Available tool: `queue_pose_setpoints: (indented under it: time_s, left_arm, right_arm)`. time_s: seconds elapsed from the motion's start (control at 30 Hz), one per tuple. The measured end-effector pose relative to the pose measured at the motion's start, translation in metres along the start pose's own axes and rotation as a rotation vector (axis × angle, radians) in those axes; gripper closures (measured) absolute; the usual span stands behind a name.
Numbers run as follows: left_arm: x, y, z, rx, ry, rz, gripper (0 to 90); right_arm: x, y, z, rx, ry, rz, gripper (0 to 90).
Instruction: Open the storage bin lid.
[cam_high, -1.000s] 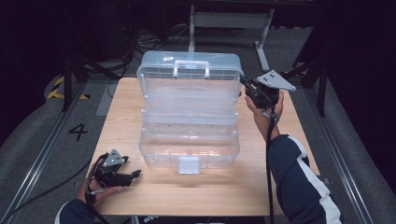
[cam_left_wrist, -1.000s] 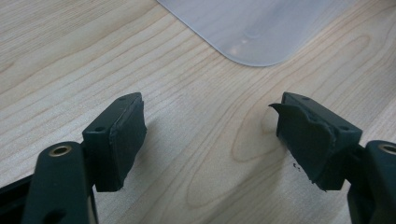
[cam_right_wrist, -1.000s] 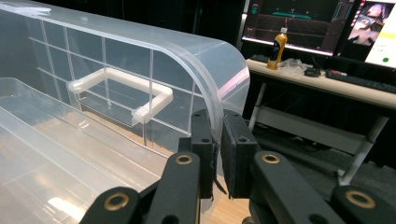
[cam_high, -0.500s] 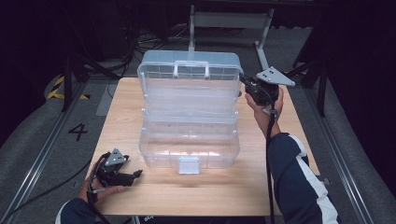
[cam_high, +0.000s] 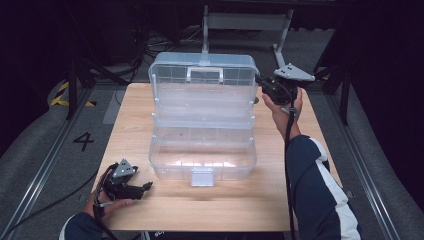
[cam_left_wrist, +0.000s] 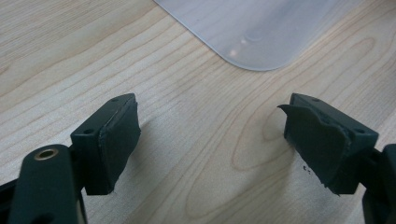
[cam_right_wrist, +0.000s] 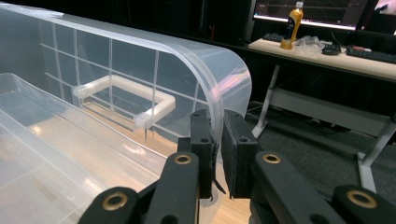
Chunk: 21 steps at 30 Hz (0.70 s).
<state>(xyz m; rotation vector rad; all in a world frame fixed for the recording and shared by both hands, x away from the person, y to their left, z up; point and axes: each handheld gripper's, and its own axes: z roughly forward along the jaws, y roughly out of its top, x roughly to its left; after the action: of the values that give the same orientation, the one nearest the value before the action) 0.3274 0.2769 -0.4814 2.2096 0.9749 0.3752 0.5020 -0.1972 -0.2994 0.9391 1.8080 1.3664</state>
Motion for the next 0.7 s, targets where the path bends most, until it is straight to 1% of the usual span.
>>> queue_pose_setpoints:
  time_s: [0.1,0.17,0.33,0.53,0.57,0.63,0.67,0.7]
  left_arm:
    - [0.000,0.000,0.000,0.006,0.003,0.004,18.4]
    - [0.000,0.001,0.000,0.000,0.010,0.011,18.2]
    - [0.000,0.001,0.000,0.000,0.010,0.010,18.0]
    - [0.000,0.001,0.000,0.000,0.010,0.010,18.0]
    - [-0.001,0.000,0.000,0.002,0.003,-0.002,17.9]
    - [0.000,0.000,-0.001,0.001,0.012,0.012,17.8]
    - [-0.001,-0.001,-0.001,0.004,0.013,0.006,17.8]
    - [-0.002,-0.001,-0.001,0.001,0.012,-0.011,17.7]
  right_arm:
    - [-0.002,0.001,0.005,0.011,-0.001,0.009,83.8]
    - [-0.004,0.001,0.008,0.014,-0.001,0.016,83.7]
    - [-0.008,0.002,0.017,0.028,-0.005,0.023,83.5]
    - [-0.011,0.002,0.025,0.035,-0.011,0.042,83.4]
    - [-0.012,0.002,0.026,0.037,-0.010,0.044,83.4]
    - [-0.013,0.002,0.027,0.039,-0.013,0.044,83.3]
    - [-0.013,0.002,0.028,0.043,-0.013,0.042,83.2]
    - [-0.013,0.002,0.029,0.042,-0.016,0.040,83.2]
